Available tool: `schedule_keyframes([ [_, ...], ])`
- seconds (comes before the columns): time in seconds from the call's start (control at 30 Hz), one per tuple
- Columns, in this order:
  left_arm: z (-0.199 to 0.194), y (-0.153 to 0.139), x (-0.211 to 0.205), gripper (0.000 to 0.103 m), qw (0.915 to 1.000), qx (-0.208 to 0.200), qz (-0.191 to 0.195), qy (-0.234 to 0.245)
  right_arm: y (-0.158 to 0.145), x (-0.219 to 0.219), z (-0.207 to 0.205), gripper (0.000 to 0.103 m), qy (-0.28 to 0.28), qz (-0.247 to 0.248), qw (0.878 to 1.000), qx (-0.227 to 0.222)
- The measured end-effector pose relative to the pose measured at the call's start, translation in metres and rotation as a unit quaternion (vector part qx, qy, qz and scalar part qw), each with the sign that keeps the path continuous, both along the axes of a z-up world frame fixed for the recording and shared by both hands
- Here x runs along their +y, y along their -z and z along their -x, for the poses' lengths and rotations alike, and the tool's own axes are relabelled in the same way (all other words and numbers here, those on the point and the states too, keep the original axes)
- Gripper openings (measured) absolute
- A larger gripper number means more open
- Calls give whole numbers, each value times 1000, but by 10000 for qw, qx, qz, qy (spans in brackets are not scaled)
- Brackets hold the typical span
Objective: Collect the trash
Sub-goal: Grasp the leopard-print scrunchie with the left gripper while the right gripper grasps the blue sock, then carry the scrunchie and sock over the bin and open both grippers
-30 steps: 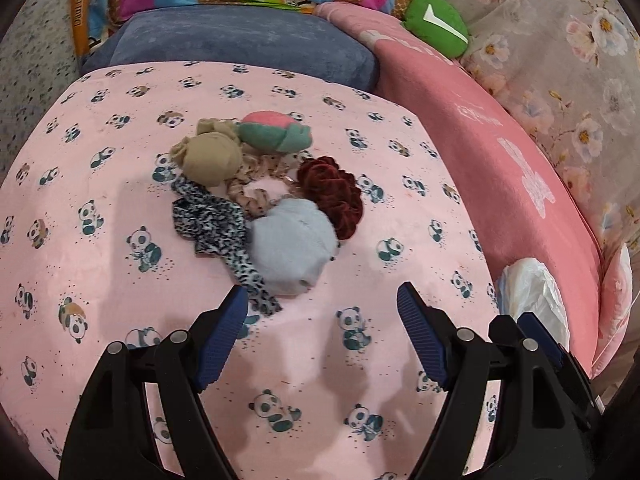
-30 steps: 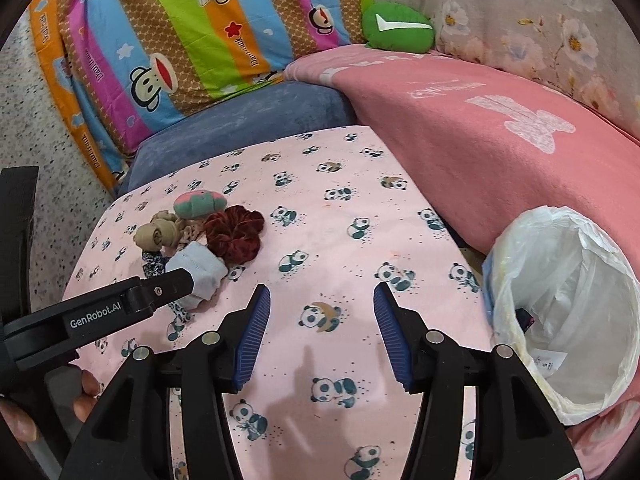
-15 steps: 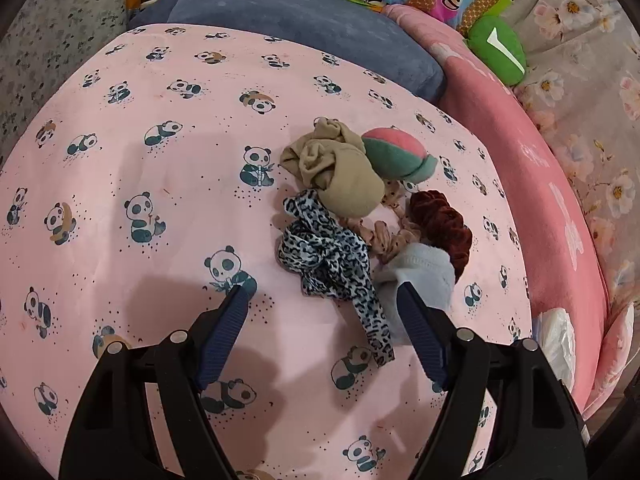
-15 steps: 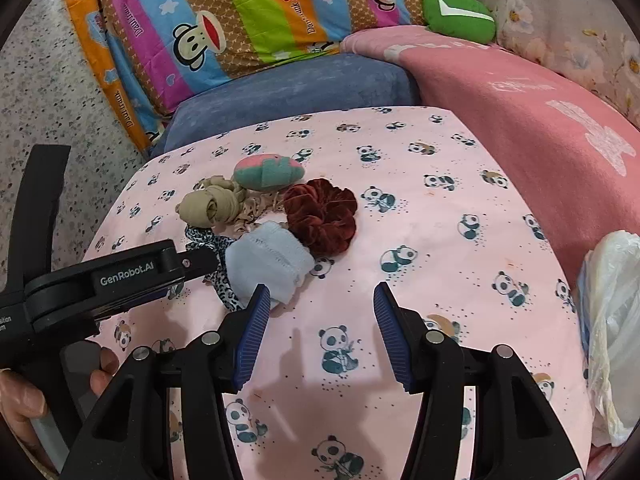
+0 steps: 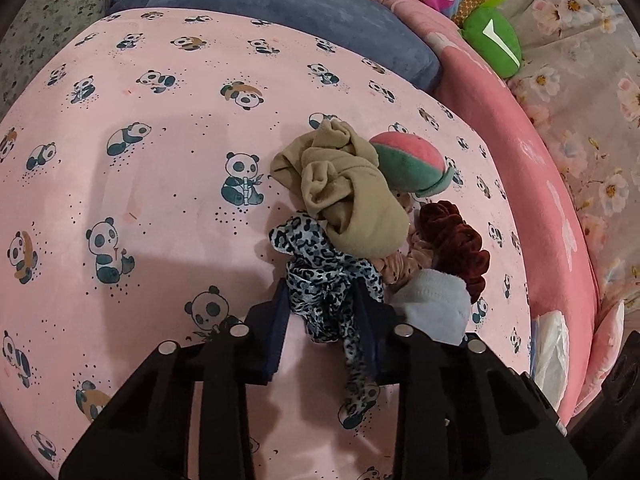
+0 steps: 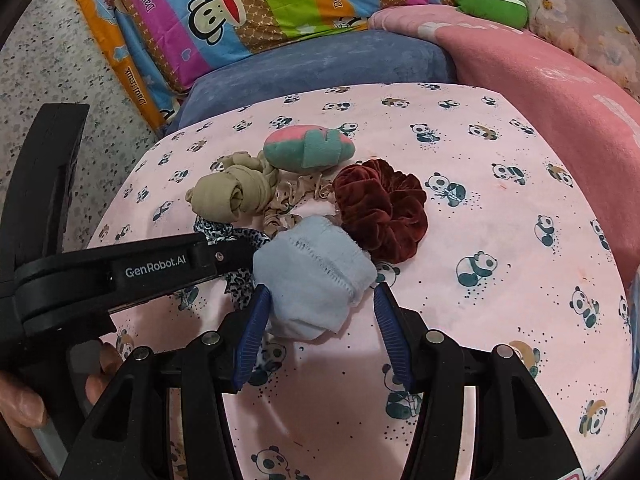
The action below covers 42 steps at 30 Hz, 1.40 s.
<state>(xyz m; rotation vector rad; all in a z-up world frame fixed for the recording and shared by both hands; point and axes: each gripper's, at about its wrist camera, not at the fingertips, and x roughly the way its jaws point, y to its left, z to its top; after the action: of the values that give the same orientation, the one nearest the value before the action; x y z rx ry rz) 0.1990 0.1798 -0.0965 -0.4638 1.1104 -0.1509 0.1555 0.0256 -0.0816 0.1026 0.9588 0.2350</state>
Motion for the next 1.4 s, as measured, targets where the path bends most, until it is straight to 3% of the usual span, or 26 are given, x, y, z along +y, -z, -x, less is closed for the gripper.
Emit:
schedule_keyframes([
  [0.13,1,2,0,15,10000,3,31,63,5,4,-5,52,-74,-102,9999,54],
  [0.2,3,1,0,13,10000,-1,37,70,8,6,-6,35,-146,-209,9996,116],
  [0.33,8,-2,0,13,10000,-21,26,83,7,6,-3,21,-205,-255,9994,148],
  [0.83,44,-45,-41,12,9980,-390,-29,487,-33,-43,39,19,280,-383,9985,-274],
  [1.4,81,-96,-156,12,9840,-911,-214,1518,-75,-154,99,19,1322,-493,9863,-850],
])
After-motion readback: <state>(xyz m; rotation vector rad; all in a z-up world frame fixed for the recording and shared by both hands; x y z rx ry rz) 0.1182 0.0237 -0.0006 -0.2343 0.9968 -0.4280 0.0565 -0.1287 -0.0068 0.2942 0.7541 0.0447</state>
